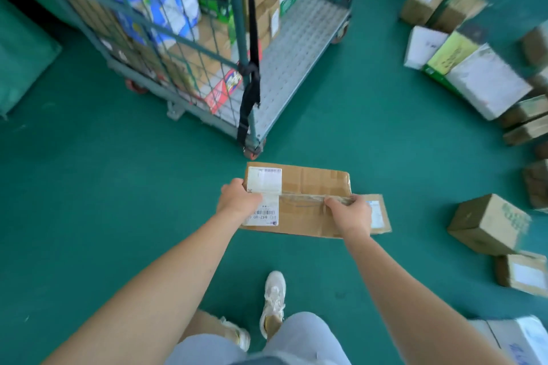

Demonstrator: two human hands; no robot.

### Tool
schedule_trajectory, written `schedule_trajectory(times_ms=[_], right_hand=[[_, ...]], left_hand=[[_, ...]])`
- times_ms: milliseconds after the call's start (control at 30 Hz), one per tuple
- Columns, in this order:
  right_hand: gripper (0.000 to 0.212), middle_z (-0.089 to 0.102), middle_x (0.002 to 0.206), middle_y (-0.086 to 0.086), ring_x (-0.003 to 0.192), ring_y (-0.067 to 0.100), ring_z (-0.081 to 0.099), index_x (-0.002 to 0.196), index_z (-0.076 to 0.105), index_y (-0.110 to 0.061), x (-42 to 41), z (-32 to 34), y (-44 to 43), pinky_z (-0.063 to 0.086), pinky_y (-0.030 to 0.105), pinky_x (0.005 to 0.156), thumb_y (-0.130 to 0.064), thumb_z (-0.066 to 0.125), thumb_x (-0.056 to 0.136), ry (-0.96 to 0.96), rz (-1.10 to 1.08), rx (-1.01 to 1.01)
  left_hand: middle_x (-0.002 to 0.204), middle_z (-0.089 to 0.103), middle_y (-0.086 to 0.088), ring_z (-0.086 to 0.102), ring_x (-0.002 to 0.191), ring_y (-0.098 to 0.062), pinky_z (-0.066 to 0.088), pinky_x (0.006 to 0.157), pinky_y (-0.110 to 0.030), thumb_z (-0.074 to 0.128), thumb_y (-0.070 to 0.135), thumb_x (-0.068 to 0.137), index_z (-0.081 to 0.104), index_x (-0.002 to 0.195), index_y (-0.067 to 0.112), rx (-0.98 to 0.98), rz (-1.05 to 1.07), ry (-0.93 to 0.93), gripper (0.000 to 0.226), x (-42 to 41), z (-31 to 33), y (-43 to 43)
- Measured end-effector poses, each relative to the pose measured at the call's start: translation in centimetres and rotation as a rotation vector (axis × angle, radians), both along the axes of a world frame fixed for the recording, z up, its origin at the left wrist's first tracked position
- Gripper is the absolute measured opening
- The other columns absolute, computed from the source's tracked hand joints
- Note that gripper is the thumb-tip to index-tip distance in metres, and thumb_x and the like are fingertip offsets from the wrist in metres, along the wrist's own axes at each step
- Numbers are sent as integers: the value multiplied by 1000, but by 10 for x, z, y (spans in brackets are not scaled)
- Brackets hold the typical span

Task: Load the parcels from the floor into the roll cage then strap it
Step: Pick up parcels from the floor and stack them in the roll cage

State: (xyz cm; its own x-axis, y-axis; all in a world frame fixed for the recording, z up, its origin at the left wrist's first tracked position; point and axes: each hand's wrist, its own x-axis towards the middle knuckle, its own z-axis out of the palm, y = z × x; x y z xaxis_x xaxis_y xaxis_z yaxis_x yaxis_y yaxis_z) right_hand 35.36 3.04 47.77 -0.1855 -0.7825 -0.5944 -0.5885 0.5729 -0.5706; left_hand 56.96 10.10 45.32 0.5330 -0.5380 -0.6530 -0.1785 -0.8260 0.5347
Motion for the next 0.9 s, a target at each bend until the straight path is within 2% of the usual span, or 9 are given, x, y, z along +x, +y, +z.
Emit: schedule_trajectory(times_ms=[200, 300, 367, 467, 633, 733, 833, 900], right_hand=[[63, 48, 131, 8, 110, 30, 56, 132, 51, -10, -27, 59, -51, 49, 45, 95, -35, 73, 79, -95, -118, -144], [59, 43, 131, 8, 106, 30, 56, 130, 50, -10, -30, 80, -82, 49, 47, 96, -33, 72, 81, -135, -155, -202], [57, 40, 131, 8, 102, 29, 55, 131, 49, -10, -29, 89, -104, 49, 43, 91, -31, 71, 83, -162, -176, -226], [52, 38, 131, 8, 97, 27, 52, 129, 47, -10, -22, 100, -136, 46, 39, 84, -28, 70, 86, -200, -195, -260], [46, 44, 129, 8, 96, 26, 54, 123, 48, -11, -3, 109, -201, 48, 40, 85, -24, 69, 84, -260, -224, -298], [39, 48, 128, 10, 98, 29, 57, 116, 48, -13, 14, 112, -254, 52, 43, 88, -23, 67, 83, -264, -246, -323], [39, 51, 124, 8, 92, 25, 56, 121, 48, -12, 27, 117, -308, 47, 35, 76, -20, 64, 86, -267, -262, -330], [38, 54, 119, 5, 85, 19, 55, 122, 49, -12, 33, 119, -344, 44, 31, 69, -19, 63, 88, -271, -263, -345]], left_hand=[[117, 57, -5, 65, 90, -22, 58, 81, -41, 60, 27, 68, 56, 111, 20, -123, -133, -24, 43, -16, 59, -73], [113, 63, -5, 66, 91, -23, 58, 82, -42, 64, 22, 75, 56, 107, 19, -205, -163, -48, 33, -19, 80, -113], [110, 65, -5, 67, 92, -23, 58, 83, -41, 64, 17, 80, 55, 105, 19, -254, -161, -58, 27, -19, 90, -139], [110, 63, -6, 68, 89, -23, 59, 80, -40, 64, 20, 79, 55, 103, 20, -289, -131, -68, 26, -14, 103, -177], [110, 63, -6, 67, 88, -24, 60, 78, -41, 63, 34, 63, 57, 111, 17, -311, -72, -80, 52, 3, 109, -247], [119, 58, -9, 64, 93, -26, 58, 77, -37, 62, 36, 62, 55, 117, 15, -295, -59, -111, 59, 10, 111, -303], [125, 50, -10, 61, 101, -28, 54, 74, -32, 66, 33, 74, 52, 124, 11, -273, -34, -132, 56, 15, 112, -365], [124, 51, -10, 62, 97, -28, 56, 71, -32, 66, 34, 72, 53, 122, 12, -264, -14, -98, 55, 20, 115, -405]])
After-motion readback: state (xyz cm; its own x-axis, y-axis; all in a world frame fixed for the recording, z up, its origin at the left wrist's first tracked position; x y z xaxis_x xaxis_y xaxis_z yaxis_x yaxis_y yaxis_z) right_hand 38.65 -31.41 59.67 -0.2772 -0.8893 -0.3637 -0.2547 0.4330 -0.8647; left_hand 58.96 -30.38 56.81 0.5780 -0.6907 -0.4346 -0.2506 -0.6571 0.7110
